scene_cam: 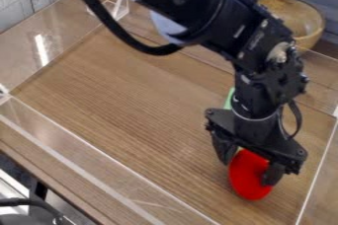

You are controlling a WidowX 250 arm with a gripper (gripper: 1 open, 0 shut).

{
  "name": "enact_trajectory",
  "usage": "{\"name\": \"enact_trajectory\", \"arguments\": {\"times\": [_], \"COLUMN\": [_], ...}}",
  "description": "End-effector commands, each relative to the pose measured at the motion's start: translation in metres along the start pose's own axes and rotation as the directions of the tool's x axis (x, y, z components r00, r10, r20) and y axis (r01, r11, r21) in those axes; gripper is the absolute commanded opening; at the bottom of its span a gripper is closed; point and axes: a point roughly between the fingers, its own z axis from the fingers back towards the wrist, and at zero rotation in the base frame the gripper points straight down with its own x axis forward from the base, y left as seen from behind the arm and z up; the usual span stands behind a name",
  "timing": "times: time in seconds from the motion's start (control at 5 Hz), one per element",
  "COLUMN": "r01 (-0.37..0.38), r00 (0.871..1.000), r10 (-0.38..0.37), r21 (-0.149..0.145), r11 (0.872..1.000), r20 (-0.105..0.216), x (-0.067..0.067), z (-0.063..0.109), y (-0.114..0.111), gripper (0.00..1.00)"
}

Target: Move the red object to the left side of the table

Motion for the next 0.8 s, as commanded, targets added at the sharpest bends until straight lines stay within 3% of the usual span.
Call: {"name": "enact_trajectory", "arguments": {"times": [0.0, 0.6], "r01": [-0.015, -0.044], "r00": [0.999, 0.998], "r10": [0.015, 0.045], "r21": [-0.009, -0.014], "r11": [1.000, 0.999], "r20": [0.029, 0.036], "x": [0.0074, 0.0117], "z": [0.0036, -0.0031], "y": [0.0014, 0.0064], "gripper": [1.00, 1.00]}}
